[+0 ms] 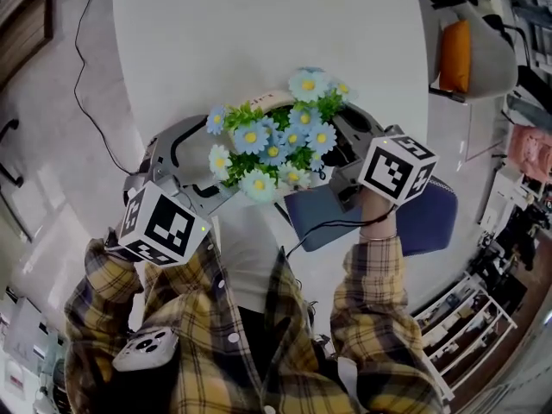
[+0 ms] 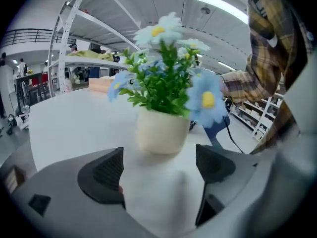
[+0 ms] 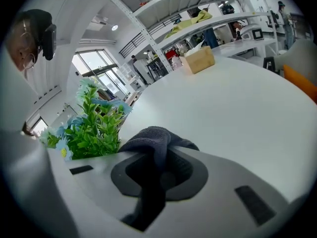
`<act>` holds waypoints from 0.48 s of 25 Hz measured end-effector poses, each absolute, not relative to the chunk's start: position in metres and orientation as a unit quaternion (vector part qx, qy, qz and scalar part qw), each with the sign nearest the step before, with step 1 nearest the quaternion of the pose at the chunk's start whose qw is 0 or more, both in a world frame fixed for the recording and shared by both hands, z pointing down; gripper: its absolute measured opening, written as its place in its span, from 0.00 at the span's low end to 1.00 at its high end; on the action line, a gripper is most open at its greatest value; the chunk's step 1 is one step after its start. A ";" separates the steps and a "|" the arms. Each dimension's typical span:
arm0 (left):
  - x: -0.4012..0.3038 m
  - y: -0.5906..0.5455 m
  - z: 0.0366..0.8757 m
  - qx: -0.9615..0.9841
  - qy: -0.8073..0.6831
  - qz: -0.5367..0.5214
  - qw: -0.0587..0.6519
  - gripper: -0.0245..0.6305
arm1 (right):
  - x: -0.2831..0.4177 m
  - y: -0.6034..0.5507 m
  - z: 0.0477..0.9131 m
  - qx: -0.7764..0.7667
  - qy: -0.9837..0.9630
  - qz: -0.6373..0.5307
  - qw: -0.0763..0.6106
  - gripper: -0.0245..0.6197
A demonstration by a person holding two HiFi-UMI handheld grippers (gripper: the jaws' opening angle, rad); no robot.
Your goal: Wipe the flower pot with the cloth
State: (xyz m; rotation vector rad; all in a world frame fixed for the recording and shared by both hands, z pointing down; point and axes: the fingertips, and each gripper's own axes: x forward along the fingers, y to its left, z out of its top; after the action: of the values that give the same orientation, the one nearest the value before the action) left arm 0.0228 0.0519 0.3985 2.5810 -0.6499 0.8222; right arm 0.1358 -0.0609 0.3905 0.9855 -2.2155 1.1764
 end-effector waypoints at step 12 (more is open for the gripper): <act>0.033 0.049 0.384 0.888 -0.347 0.240 0.184 0.73 | 0.137 -0.002 0.391 0.351 -0.791 0.453 0.213 0.09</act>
State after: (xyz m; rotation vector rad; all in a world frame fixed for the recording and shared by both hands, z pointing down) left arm 0.0328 0.0494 0.3840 2.5041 -0.9778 0.6780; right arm 0.1368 -0.0016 0.3911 0.9755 -2.1956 1.2589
